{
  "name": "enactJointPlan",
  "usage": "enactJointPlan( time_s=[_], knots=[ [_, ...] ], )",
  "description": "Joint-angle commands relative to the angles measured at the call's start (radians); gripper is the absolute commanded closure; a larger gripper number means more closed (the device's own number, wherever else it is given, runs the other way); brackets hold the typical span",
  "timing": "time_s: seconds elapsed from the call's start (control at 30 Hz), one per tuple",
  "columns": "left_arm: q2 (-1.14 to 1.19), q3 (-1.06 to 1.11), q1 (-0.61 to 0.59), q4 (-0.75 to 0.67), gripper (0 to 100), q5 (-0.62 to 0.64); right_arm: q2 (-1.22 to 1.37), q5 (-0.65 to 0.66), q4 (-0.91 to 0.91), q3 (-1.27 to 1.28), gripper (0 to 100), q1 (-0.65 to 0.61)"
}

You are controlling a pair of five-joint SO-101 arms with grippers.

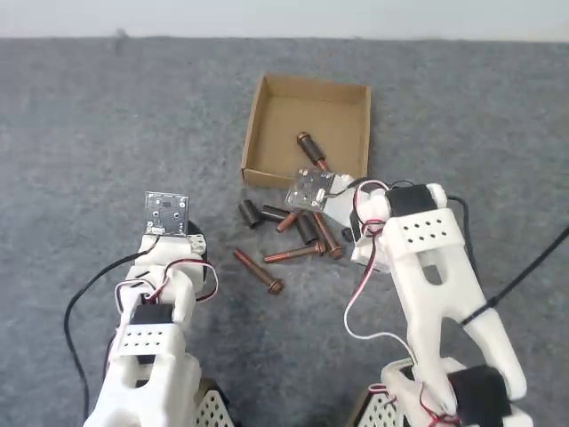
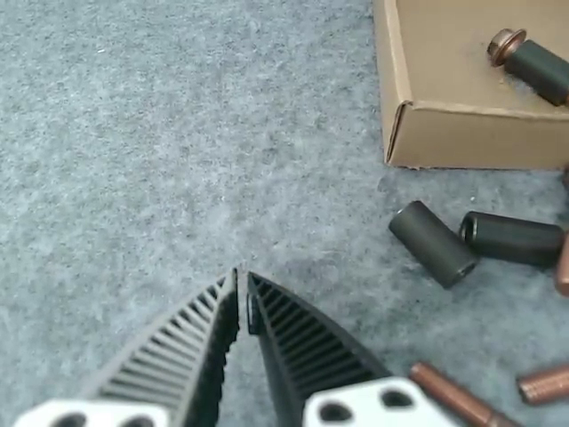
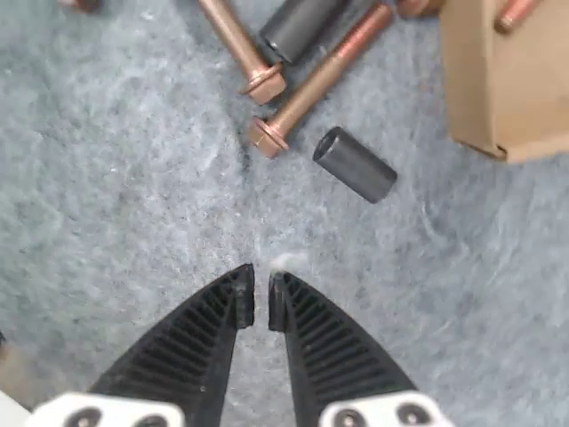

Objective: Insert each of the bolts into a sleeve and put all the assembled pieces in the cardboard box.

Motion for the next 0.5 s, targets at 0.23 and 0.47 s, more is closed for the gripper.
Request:
enactJointPlan(
  time_s=[0.23, 0.47],
  knots=[
    [-0.026, -0.016, -0.006, 0.0, 99, -0.012, 0.137, 0.138, -0.082, -0.009, 82.7, -0.054],
    [-0.026, -0.016, -0.006, 0.0, 99, -0.012, 0.147, 0.173, -0.142, -0.063, 82.6, -0.054]
  ],
)
